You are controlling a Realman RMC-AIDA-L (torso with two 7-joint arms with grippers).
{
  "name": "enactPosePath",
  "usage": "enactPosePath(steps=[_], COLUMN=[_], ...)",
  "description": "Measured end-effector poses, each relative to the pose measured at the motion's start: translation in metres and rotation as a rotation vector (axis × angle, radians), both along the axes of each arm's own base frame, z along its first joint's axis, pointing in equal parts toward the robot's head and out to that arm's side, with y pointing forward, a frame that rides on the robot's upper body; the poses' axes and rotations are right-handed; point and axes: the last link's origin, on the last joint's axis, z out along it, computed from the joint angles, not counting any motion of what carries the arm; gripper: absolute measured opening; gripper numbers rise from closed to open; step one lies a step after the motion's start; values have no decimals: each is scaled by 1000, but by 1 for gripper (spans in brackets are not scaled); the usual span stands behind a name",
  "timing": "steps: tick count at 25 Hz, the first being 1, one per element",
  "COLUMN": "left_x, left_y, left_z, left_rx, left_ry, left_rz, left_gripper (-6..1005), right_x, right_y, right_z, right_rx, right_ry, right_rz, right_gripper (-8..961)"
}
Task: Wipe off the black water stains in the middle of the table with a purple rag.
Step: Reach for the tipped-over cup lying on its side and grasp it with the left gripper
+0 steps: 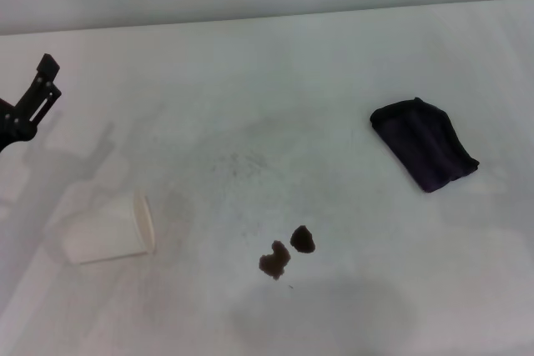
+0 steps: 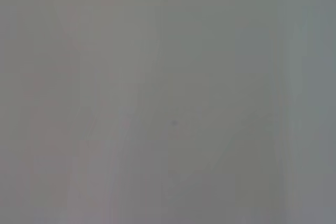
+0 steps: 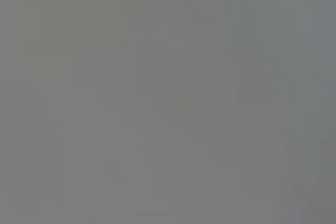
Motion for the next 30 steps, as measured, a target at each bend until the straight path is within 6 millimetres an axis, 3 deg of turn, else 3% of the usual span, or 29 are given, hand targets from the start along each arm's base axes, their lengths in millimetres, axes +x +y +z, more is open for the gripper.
enactPosePath(steps=[14, 20, 23, 30], left_x=[-1, -2, -3, 2], left_y=[-3, 5, 13, 36], left_z=[0, 2, 11, 52], left_rx=[-25, -109, -167, -376], left_ry=[-73, -108, -97, 7], left_rz=[16, 18, 3, -18], left_gripper=[875, 875, 875, 875], right_x=[1, 2, 2, -1], right_y=[-1, -2, -3, 2], right_z=[-5, -9, -12, -13], right_rx=[-22, -31, -36, -38], right_ry=[12, 26, 38, 61], right_rz=[-6, -12, -15, -3], right_gripper=[874, 874, 874, 874])
